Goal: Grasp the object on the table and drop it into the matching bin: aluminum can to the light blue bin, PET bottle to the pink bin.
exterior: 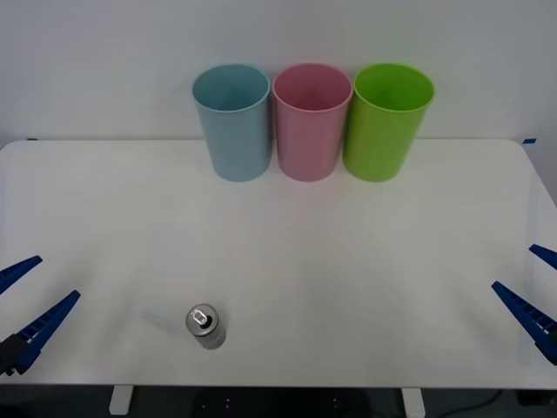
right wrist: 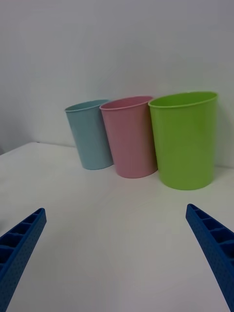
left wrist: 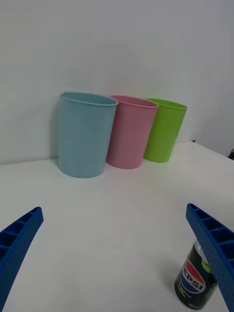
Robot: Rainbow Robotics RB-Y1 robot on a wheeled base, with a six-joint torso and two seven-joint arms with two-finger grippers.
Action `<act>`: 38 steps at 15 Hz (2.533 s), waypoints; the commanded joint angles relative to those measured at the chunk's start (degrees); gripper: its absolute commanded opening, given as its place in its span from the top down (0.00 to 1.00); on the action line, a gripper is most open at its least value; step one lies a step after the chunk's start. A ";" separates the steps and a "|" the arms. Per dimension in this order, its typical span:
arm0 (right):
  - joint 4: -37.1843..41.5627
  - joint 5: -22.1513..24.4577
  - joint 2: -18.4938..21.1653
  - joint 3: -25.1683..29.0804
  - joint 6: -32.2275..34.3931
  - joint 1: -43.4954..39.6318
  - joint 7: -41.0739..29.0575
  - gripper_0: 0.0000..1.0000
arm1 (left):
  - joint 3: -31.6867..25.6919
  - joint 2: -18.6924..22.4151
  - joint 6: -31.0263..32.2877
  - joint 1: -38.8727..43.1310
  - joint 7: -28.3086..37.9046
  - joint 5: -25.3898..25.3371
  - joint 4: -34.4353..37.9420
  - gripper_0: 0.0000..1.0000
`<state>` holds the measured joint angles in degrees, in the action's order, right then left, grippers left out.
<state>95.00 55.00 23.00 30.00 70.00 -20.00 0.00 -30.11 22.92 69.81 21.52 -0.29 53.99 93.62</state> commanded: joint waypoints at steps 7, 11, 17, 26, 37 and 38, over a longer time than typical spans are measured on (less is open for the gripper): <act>0.00 0.00 0.00 0.00 0.00 0.00 0.00 0.00 | 1.64 6.97 2.44 4.85 -2.79 0.95 -0.01 0.00; 0.00 0.00 0.00 0.00 0.00 0.00 0.00 0.00 | 2.34 6.97 3.50 4.15 -4.90 6.57 -0.01 0.00; 0.00 0.00 0.00 0.00 0.00 0.00 0.00 0.00 | 7.26 7.05 3.58 1.60 -7.97 10.09 -2.39 0.00; 0.00 0.00 0.00 0.00 0.00 0.00 0.00 0.00 | 18.60 6.97 3.50 -6.31 -22.04 3.93 -17.68 0.00; 0.00 0.00 0.00 0.00 0.00 0.00 0.00 0.00 | 23.26 2.92 2.18 -8.07 -25.90 4.46 -17.94 0.00; 0.00 0.00 0.00 0.00 0.00 0.00 0.00 0.00 | 23.70 2.84 2.09 -8.42 -25.99 4.81 -18.21 0.00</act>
<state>95.00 55.00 23.00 30.00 70.00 -20.00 0.00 -6.72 25.80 71.97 13.35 -26.20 58.51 75.58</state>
